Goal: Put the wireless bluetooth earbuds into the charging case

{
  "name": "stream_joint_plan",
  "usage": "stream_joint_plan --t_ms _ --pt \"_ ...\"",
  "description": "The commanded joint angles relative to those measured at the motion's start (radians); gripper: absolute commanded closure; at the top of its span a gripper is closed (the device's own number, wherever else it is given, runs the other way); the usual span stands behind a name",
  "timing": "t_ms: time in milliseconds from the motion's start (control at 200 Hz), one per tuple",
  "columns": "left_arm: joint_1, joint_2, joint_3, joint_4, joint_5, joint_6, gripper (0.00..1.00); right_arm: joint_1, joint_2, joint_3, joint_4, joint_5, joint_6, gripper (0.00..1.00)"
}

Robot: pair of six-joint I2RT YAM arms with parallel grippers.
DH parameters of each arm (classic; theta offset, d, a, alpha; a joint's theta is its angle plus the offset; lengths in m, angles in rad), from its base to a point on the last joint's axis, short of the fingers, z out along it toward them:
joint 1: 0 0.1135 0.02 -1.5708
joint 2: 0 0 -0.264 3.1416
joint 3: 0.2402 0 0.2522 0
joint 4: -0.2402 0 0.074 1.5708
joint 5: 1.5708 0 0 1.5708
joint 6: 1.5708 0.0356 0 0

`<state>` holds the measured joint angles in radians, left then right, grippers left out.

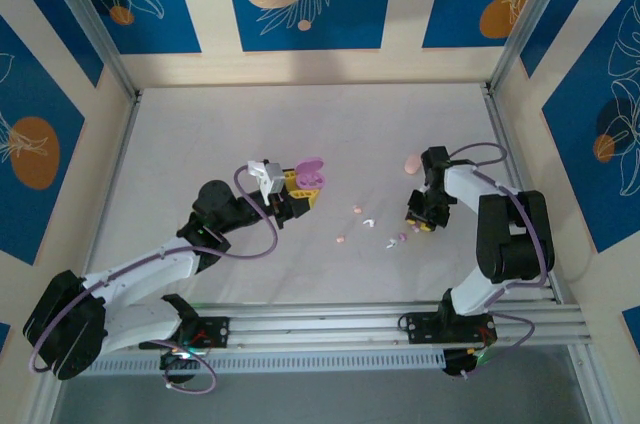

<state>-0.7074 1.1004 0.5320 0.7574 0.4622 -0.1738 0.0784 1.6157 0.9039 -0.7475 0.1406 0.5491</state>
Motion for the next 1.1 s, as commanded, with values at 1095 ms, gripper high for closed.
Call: stream_joint_plan --t_ms 1095 --pt "-0.01 -0.025 0.031 -0.009 -0.002 0.008 0.75 0.018 0.055 0.069 -0.07 0.009 -0.059 0.73"
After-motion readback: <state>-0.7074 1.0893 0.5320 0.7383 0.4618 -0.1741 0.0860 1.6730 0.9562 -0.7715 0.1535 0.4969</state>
